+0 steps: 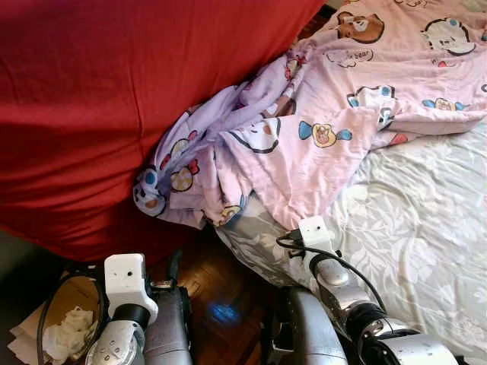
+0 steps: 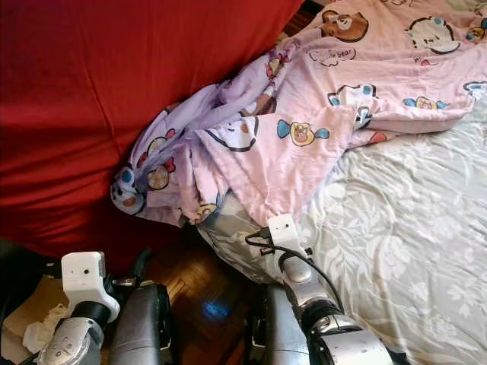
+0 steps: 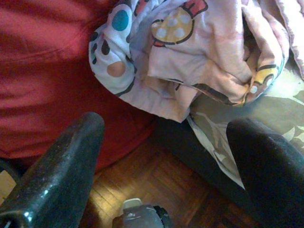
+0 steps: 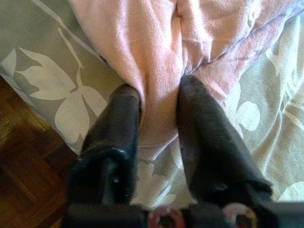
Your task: Clean up the room
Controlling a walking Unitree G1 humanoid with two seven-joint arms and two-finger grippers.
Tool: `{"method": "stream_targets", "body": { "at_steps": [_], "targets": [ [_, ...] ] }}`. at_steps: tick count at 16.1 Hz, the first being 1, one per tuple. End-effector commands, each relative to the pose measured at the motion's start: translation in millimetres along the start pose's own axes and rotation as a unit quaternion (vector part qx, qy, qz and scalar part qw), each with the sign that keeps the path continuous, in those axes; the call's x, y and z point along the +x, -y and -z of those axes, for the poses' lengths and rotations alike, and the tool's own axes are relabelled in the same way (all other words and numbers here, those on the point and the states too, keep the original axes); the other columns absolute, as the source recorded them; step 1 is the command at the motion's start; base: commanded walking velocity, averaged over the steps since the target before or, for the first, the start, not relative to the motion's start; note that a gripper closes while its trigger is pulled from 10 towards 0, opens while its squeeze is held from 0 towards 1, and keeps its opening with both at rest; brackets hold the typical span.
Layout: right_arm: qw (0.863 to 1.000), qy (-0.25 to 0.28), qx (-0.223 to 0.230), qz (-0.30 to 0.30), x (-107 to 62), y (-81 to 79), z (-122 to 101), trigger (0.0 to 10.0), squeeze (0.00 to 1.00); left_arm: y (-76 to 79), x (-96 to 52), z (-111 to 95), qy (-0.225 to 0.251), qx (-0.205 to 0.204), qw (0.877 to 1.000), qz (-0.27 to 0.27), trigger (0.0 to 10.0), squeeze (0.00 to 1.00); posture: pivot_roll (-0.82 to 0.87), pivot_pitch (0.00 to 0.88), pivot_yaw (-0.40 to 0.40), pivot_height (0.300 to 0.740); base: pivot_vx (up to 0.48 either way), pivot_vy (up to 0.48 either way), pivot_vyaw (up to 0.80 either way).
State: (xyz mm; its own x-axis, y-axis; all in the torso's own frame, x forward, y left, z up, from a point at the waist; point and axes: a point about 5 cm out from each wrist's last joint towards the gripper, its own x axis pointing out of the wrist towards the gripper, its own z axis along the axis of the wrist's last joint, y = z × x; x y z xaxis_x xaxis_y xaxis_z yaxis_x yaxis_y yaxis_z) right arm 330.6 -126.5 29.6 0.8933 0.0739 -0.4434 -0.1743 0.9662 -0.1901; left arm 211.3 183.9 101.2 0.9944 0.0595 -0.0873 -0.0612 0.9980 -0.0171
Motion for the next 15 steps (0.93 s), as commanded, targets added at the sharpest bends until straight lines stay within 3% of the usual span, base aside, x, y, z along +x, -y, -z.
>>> {"method": "stream_targets", "body": {
  "at_steps": [1, 9, 12, 15],
  "targets": [
    [0.999, -0.032, -0.004, 0.001, -4.6, 1.2, 20.1, 0.0, 0.00, 1.3, -3.8, 5.8, -0.014, -0.002, 1.000, 0.000, 10.0, 0.00, 0.16, 0.365, -0.112, 0.616, 0.000, 0.000, 0.00],
    [0.999, -0.045, 0.007, 0.013, -9.4, 11.5, 34.6, 0.0, 0.00, -1.8, 10.4, 17.8, -0.022, 0.008, 1.000, -0.002, 10.0, 0.00, 0.14, 0.266, -0.115, 0.616, 0.000, 0.000, 0.00],
    [0.995, -0.028, 0.096, 0.030, -14.1, 16.9, 43.0, 0.0, 0.00, -11.5, 25.0, 26.4, -0.025, 0.011, 0.999, -0.019, 10.0, 0.00, 0.13, 0.170, -0.111, 0.616, 0.000, 0.000, 0.00],
    [0.989, -0.010, 0.138, 0.043, -17.9, 23.7, 47.8, 0.0, 0.00, -15.8, 37.8, 29.6, -0.022, 0.010, 0.999, -0.029, 10.0, 0.00, 0.12, 0.104, -0.105, 0.616, 0.000, 0.000, 0.00]
  ]
}}
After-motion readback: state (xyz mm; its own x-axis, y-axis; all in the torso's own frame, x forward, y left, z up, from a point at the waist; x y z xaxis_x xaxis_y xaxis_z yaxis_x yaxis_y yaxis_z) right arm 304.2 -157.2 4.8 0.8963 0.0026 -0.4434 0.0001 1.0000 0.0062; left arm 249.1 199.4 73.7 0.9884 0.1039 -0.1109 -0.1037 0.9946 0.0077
